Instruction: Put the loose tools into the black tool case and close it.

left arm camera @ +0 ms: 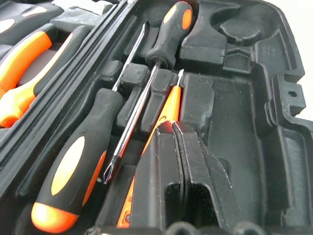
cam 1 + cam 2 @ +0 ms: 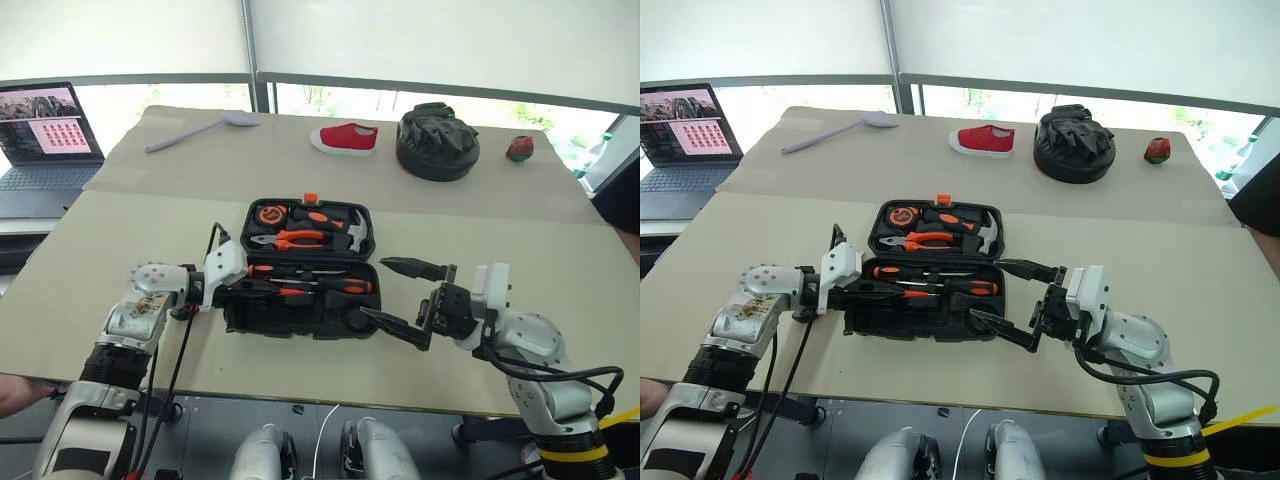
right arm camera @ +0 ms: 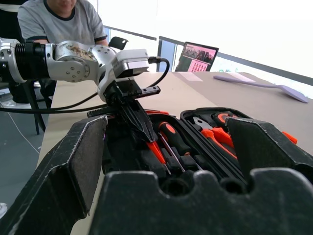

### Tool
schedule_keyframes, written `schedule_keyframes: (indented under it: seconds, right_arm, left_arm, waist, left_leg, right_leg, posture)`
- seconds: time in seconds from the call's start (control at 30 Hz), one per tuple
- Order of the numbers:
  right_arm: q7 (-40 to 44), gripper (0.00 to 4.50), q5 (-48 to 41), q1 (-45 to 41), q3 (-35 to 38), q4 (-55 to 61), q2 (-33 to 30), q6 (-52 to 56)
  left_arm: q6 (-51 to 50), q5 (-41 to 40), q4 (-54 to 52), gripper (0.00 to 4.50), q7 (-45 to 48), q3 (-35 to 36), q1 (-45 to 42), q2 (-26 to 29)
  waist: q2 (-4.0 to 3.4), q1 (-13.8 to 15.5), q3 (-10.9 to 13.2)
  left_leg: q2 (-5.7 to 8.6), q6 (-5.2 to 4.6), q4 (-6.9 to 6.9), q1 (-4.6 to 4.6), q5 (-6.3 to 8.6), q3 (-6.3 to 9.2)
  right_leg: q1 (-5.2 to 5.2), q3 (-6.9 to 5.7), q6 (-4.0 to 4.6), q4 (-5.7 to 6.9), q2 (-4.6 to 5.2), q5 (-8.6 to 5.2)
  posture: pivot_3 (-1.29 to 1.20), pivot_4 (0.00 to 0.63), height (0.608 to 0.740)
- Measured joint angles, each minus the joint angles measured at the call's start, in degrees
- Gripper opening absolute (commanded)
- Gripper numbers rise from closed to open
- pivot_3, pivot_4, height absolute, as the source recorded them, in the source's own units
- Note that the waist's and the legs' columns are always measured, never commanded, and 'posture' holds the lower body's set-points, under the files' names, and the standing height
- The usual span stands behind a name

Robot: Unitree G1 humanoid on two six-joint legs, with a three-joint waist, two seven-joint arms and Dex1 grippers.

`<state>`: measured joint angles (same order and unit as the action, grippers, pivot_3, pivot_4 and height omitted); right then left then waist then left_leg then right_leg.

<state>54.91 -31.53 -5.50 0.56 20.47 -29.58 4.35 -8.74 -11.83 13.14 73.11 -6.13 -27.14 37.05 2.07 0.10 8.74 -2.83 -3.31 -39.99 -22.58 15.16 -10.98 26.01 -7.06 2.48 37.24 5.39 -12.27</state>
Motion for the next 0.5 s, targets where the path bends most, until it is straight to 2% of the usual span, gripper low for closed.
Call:
schedule_keyframes:
  seconds: [0.17, 0.3, 0.4, 0.5]
  right_arm:
    - [0.09, 4.5, 0.31, 0.02, -0.12, -0.2, 0.37, -0.03]
    - [0.25, 4.5, 0.51, -0.28, -0.17, -0.8, 0.4, -0.03]
    - [0.34, 4.5, 0.98, -0.5, -0.3, -1.06, 0.85, -0.17]
    - [0.43, 4.5, 1.05, -0.53, -0.4, -1.33, 1.08, -0.2]
  left_arm:
    - [-6.52, -4.28, -4.17, 0.05, 2.08, 0.54, 2.1, 1.62]
    - [-13.03, -8.43, -5.75, 0.05, -2.01, 3.55, -0.72, -0.51]
    - [-13.26, -7.37, -5.52, 0.05, -5.07, 4.1, -3.09, -0.57]
    - [-12.18, -5.01, -4.92, 0.05, -5.39, 1.59, -2.12, -0.57]
  waist:
    - [0.0, -0.11, 0.0]
    - [0.01, 0.33, 0.01]
    - [0.01, 0.42, 0.01]
    - [0.01, 0.14, 0.01]
  left_leg:
    - [-0.01, 0.01, 0.02, -0.04, 0.0, 0.0]
    - [0.01, 0.0, -0.04, -0.1, -0.01, 0.03]
    - [0.03, -0.01, -0.01, -0.09, 0.0, 0.03]
    - [0.03, 0.0, 0.01, -0.09, 0.0, -0.01]
  right_leg:
    - [0.04, -0.01, 0.0, 0.0, 0.0, 0.0]
    - [0.03, -0.02, -0.01, -0.01, -0.01, 0.0]
    - [0.03, 0.01, -0.01, -0.03, -0.04, 0.0]
    - [0.04, 0.02, 0.0, -0.04, -0.11, 0.0]
  posture:
    - [0.0, 0.15, 0.74]
    - [0.0, 0.15, 0.74]
    - [0.0, 0.15, 0.74]
    - [0.0, 0.15, 0.74]
